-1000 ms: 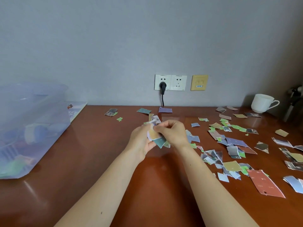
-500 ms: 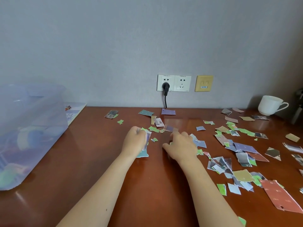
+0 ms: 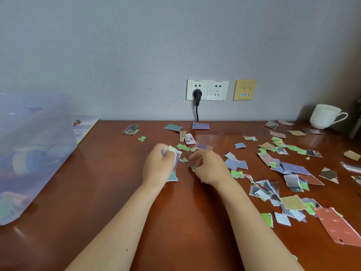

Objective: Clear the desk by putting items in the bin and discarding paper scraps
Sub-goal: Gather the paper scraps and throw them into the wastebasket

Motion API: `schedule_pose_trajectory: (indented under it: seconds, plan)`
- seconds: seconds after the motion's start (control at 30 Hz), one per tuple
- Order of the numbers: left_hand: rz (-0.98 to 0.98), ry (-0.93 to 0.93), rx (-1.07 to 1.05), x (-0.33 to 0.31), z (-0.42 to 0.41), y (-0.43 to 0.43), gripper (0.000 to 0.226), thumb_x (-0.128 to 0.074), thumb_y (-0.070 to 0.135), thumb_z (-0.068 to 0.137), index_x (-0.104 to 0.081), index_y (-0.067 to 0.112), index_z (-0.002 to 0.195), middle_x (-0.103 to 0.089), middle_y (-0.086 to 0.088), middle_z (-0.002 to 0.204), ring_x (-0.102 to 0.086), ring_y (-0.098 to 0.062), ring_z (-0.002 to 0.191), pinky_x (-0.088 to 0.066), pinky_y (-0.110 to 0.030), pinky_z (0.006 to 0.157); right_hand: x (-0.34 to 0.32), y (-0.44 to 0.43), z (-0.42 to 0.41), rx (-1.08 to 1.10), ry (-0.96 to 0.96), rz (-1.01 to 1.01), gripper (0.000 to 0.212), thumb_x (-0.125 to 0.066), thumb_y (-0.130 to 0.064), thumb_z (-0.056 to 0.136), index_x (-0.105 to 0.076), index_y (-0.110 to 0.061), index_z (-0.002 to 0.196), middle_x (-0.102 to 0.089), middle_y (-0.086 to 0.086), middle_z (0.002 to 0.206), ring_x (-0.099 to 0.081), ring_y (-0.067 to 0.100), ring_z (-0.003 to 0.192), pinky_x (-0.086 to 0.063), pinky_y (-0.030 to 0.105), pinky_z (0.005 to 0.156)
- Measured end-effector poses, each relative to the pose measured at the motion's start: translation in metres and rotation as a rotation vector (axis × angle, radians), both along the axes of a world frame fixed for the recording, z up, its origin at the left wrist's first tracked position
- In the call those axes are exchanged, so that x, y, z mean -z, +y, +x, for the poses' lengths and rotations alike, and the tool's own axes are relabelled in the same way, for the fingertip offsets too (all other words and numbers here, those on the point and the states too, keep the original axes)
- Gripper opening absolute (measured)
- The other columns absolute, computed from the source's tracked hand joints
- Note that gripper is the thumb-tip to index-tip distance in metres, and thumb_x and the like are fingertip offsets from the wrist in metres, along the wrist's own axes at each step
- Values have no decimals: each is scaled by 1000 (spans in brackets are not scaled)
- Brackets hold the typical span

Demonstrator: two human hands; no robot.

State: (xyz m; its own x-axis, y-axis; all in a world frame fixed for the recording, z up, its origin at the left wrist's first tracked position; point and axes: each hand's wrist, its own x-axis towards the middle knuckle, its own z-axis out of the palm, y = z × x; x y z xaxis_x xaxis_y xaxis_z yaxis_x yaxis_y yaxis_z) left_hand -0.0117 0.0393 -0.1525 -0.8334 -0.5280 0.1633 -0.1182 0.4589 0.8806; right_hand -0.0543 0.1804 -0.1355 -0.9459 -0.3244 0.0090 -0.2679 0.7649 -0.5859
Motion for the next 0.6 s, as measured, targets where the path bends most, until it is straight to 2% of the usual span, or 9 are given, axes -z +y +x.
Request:
schedule_pose_trajectory:
  seconds: [0.07,0.13,0.23,0.3,0.4,0.47,0.53,0.6]
  plan:
    - [29,48,-3,1,0,-5,13,-45,17,91,-57,18,96,-55,5,83,-54,-11,74,-38,-24,55,3,2,-2,9,22,-49,40,-62,-3,83,-66,-24,116,-59,-8,85,-59,16,86,-51,27,74]
    - [58,69,-10,1,0,-9,11,-46,15,90,-57,16,92,-54,5,81,-53,-12,73,-37,-24,55,6,3,-2,46,55,-166,34,-66,-2,82,-68,-22,110,-62,-7,84,-60,14,81,-51,24,69]
    - [174,81,-10,1,-1,-11,11,-46,11,89,-55,12,84,-54,-2,78,-52,-20,72,-39,-26,56,4,-6,5,110,-14,-679,24,-75,0,78,-69,-20,90,-65,-5,72,-61,14,68,-56,32,71]
    - [350,45,27,-3,-1,-7,14,-46,10,90,-59,10,92,-63,-11,87,-63,-28,79,-51,-32,63,0,-17,13,123,-66,-924,26,-76,5,75,-69,-20,83,-67,-3,68,-62,15,67,-56,34,73]
    - [637,-41,145,-11,4,1,19,-48,7,91,-63,9,102,-70,-13,90,-69,-25,77,-60,-35,63,3,-31,24,154,-58,-1013,25,-76,6,75,-71,-18,80,-70,2,73,-64,13,67,-57,29,71]
    - [695,-118,209,-15,3,3,23,-46,9,91,-65,8,104,-72,-17,91,-71,-28,78,-60,-39,66,7,-34,28,193,-79,-1039,23,-76,4,75,-71,-18,79,-72,2,74,-67,13,67,-58,29,70]
    - [734,-182,235,-17,2,3,28,-43,14,91,-67,6,103,-72,-19,96,-70,-31,83,-59,-45,77,11,-34,28,235,-75,-1015,21,-77,2,75,-72,-19,77,-73,0,74,-68,11,66,-57,26,67]
    - [711,-204,278,-16,2,0,24,-45,18,92,-66,9,101,-72,-15,92,-69,-29,82,-58,-46,82,14,-33,27,240,-17,-968,18,-76,-2,78,-71,-19,75,-72,-1,73,-67,8,64,-55,23,64]
